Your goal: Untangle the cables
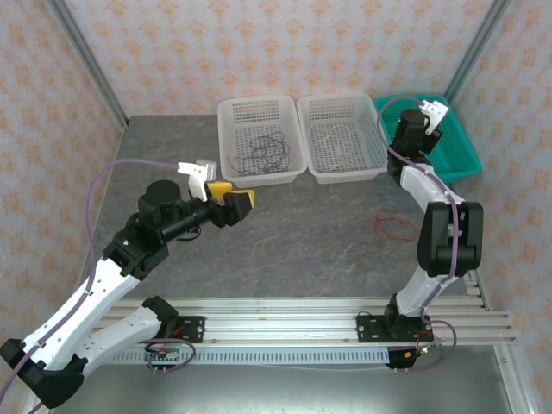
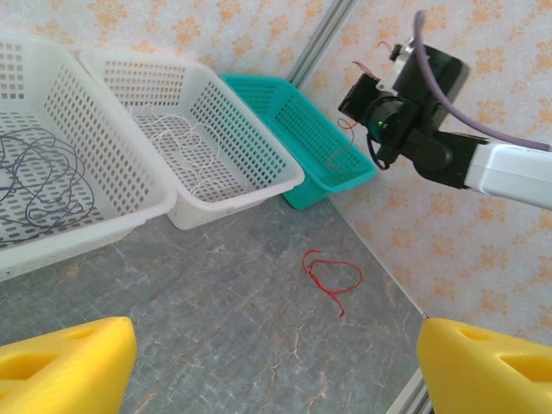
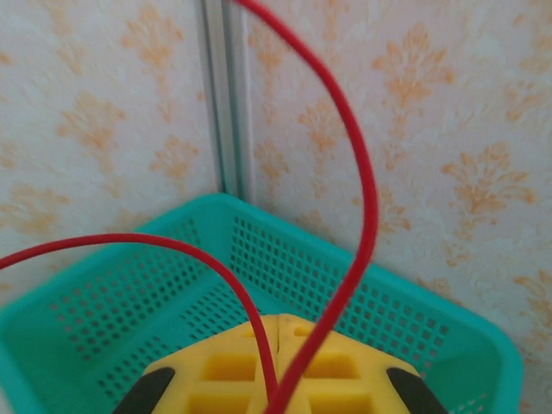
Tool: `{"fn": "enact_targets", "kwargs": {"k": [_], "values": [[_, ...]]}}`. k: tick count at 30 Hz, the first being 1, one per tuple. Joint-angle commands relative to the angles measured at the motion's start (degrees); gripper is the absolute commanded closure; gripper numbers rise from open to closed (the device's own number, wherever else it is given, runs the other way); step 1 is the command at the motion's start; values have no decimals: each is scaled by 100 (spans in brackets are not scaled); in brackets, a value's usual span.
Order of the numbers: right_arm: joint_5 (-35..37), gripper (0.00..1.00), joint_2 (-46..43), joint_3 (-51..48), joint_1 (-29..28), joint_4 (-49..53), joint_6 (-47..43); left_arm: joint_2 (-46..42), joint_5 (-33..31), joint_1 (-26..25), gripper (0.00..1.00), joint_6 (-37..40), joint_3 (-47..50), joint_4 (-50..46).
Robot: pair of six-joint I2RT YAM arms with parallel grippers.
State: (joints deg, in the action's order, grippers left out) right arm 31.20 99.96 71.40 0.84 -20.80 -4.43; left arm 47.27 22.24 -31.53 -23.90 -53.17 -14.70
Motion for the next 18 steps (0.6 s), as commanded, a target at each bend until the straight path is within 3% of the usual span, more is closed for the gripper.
{"fn": "enact_targets", "kwargs": {"k": [1,4,5,6,8,9,11,18], "values": [[-395,100,552,608,88,720,12,-5,66,-52,15,77,47,189],[-580,99,1063,1233,191,1784,301,-67,36,-70,15,52,110,185],[-727,85,1183,1420,205,2178,420,-93,24,-65,15,57,120,147],[-909,61,1236,1497,206,2416,462,-110,6,-65,15,61,139,104],[-1180,27,1203,1448,206,2589,685,-127,-32,-70,14,61,163,46],[-1210,22,1147,1398,206,2623,821,-130,-40,-67,14,57,172,44],[-1230,17,999,1328,206,2724,940,-121,-35,-70,14,28,181,60],[-1658,16,-125,531,206,2753,1372,129,92,-73,14,-43,209,393]]}}
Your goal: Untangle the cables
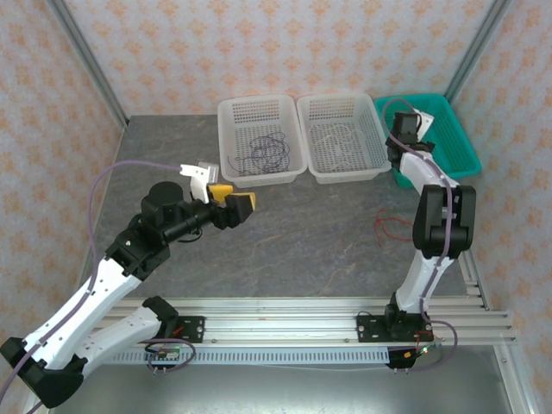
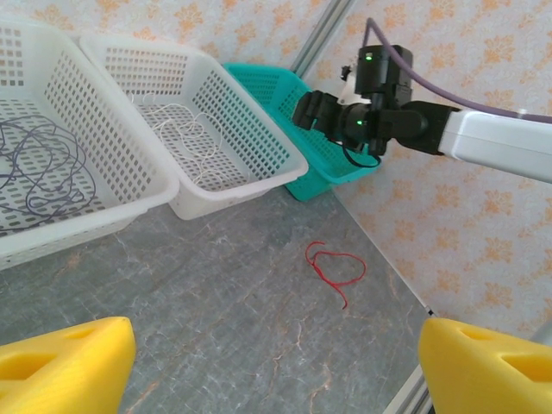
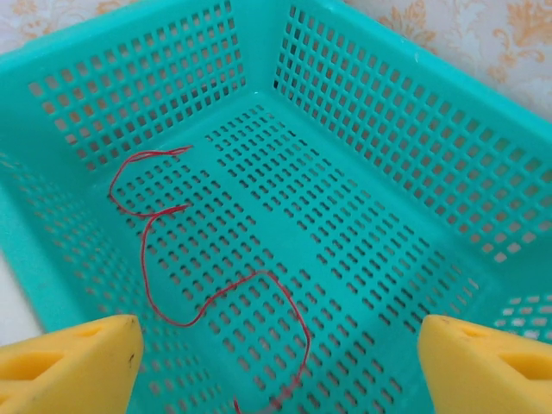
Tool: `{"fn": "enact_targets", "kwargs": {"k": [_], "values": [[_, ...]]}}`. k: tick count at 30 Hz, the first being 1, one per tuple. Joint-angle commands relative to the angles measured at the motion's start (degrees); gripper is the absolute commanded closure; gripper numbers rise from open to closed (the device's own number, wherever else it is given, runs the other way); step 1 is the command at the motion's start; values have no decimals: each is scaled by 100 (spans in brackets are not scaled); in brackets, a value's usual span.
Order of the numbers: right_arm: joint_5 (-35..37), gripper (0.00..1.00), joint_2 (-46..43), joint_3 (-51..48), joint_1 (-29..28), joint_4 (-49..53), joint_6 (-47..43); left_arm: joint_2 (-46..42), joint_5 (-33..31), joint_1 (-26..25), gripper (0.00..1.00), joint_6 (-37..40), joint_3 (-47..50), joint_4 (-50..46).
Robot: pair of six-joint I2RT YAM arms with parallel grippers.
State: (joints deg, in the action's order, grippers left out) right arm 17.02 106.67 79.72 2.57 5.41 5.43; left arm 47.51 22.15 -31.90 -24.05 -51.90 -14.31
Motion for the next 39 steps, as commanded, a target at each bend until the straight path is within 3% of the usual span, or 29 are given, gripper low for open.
{"fn": "enact_targets", "kwargs": {"k": [1,7,12,18,22,25,29,30,32,36,39], "values": [[-375,17,-1036,-496,33,101,502,149,129,-49,14,-43,85,409],[-1289,26,-3184,-2362,-62,77,1691,476,191,-147,14,-143,163,763],[-1906,32,-4493,-3633,-245,730,2167,861,247,-245,14,-143,132,1064],[-2981,34,-3923,-3900,-324,1545,2211,1280,245,-393,14,14,-121,1070],[-2791,31,-3039,-3809,-585,1727,2076,1392,170,-470,11,113,-253,941],[-2750,35,-2574,-3783,-678,1573,2143,1352,23,-526,6,116,-252,825],[-2452,51,-2236,-3691,-790,1632,2216,1173,-165,-572,0,33,-148,763],[-2449,62,-2252,-3736,-806,1573,2234,1127,-208,-567,0,9,-119,744],[-2538,96,-2365,-3815,-851,1477,2210,1026,-334,-571,0,-25,-39,701],[-2773,100,-2602,-3879,-1400,1477,2222,1002,-545,-572,0,-119,16,640],[-2979,100,-2763,-3849,-2115,1527,2500,1112,-1099,-571,0,-313,-76,324]]}}
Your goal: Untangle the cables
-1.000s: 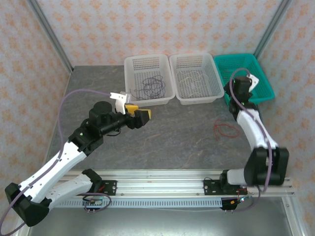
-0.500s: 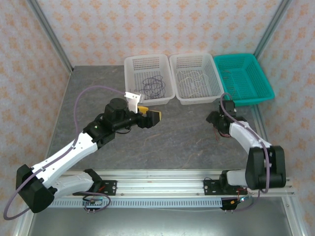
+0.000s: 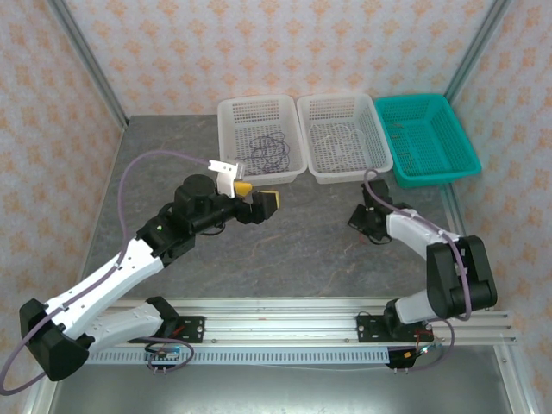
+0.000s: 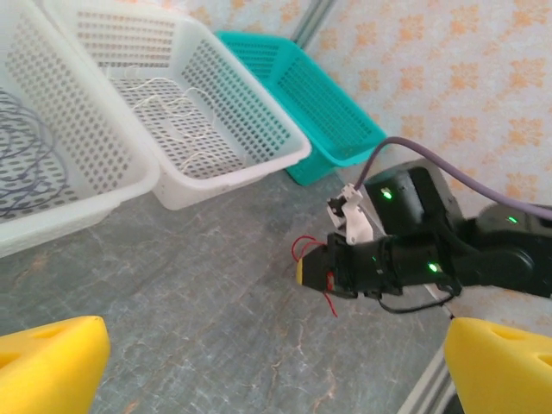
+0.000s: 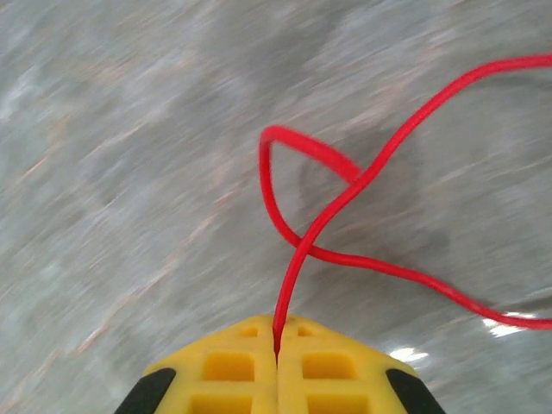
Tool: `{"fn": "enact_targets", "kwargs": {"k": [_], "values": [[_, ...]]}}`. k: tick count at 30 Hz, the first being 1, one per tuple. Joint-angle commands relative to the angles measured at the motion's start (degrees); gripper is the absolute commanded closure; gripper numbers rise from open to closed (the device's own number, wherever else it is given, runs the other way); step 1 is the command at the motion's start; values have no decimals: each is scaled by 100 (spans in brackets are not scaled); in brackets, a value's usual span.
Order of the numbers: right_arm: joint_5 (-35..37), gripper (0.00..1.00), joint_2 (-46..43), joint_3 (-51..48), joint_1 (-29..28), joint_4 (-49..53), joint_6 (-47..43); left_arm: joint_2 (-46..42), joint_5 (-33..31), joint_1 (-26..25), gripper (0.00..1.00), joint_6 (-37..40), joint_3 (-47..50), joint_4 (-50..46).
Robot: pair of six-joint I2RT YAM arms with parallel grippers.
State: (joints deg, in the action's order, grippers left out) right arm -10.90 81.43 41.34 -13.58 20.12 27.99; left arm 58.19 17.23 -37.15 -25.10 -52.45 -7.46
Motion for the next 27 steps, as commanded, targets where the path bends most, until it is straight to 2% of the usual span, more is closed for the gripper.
{"fn": "enact_targets", "kwargs": {"k": [1,5,8,9,10,11,12,13,17,20,27], "values": [[-266,100,-284,-4,-788,29,410,91,-837,-53,0,-285,-49,-504],[-623,100,-244,22,-1978,-594,952,263,-1191,-43,0,-517,5,-636],[-956,100,131,219,-2641,-1017,1138,446,-1256,-46,0,-736,47,-679],[-1131,96,261,301,-2795,-1124,1111,510,-1249,-47,0,-762,42,-704],[-1313,84,407,454,-2932,-1174,1046,589,-1272,-47,0,-799,47,-738],[-1442,67,495,613,-3018,-1109,952,673,-1287,-47,0,-844,50,-773],[-1489,60,518,734,-3057,-996,866,742,-1285,-47,0,-883,74,-786],[-1452,58,469,846,-3071,-889,782,824,-1282,-47,0,-935,84,-797],[-552,59,-183,811,-3062,-667,512,1152,-1224,-49,0,-1333,199,-765],[-76,62,-652,443,-3062,-820,298,1513,-1247,-47,6,-1792,243,-787],[-321,62,-957,-8,-3071,-561,153,2828,-133,-69,18,-2016,72,93]]}}
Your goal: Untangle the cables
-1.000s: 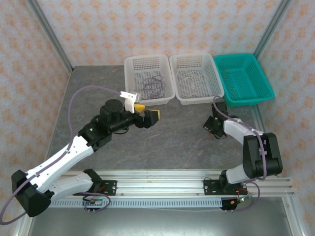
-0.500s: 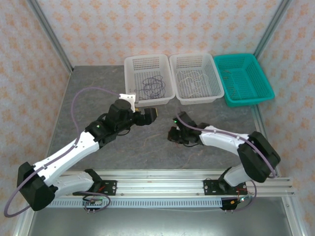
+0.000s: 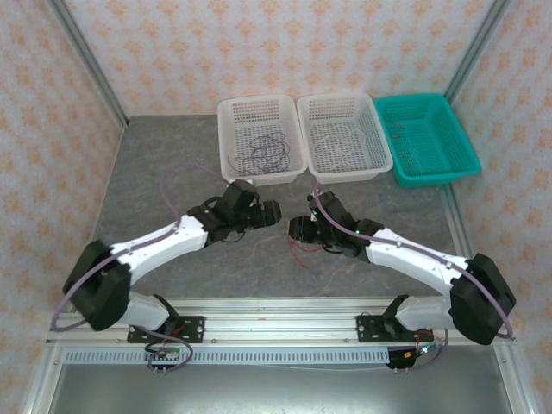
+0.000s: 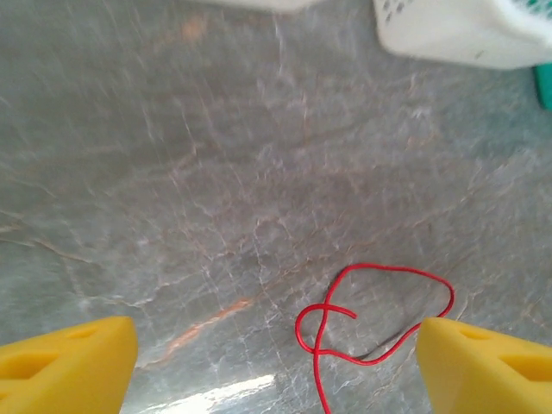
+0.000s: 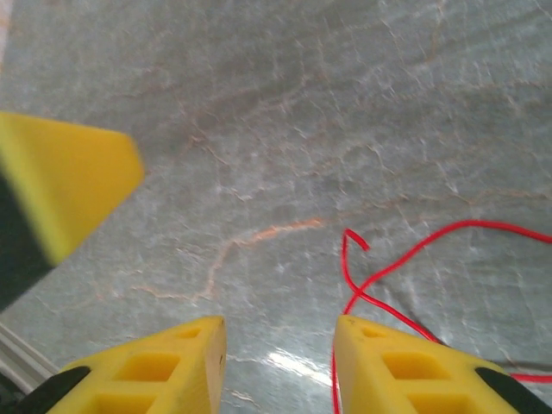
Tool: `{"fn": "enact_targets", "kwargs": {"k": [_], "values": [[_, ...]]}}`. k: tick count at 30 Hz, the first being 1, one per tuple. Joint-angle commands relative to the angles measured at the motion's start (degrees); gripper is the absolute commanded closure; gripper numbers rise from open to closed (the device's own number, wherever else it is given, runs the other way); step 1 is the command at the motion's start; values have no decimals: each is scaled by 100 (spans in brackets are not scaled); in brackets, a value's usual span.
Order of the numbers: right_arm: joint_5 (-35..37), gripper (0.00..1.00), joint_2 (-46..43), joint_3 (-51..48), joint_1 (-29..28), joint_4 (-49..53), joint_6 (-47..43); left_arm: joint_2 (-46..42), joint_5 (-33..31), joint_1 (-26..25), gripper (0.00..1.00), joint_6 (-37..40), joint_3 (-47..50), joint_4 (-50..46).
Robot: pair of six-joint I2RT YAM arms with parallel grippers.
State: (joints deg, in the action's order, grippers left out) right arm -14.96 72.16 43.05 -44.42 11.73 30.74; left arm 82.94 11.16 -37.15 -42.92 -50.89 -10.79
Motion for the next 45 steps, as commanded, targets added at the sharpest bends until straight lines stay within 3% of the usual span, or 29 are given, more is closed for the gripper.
{"fn": "enact_targets", "kwargs": {"k": [1,8,14,18,23,28,36,39,42,45], "values": [[31,62,-80,-281,13,249,-44,565,537,-94,20,-227,-168,467],[413,62,-772,-862,13,20,336,1514,1317,-238,34,-132,-317,1716],[594,62,-1039,-1018,14,66,424,2065,1381,-325,28,143,-541,1716],[613,61,-1021,-1000,14,35,465,2287,1427,-342,31,59,-455,1922],[540,61,-864,-956,13,12,493,2217,1385,-388,59,55,-328,1992],[179,59,-492,-844,13,53,330,2087,1345,-416,81,171,-253,1949],[-5,45,444,-476,3,518,-348,2048,1423,-416,100,281,-300,1973],[224,44,546,-388,4,650,-421,2048,1434,-415,100,332,-344,1911],[136,53,512,-552,4,300,-343,2009,1429,-416,100,320,-317,1924],[134,70,644,-614,3,157,-235,1948,1445,-415,100,310,-298,1951]]}}
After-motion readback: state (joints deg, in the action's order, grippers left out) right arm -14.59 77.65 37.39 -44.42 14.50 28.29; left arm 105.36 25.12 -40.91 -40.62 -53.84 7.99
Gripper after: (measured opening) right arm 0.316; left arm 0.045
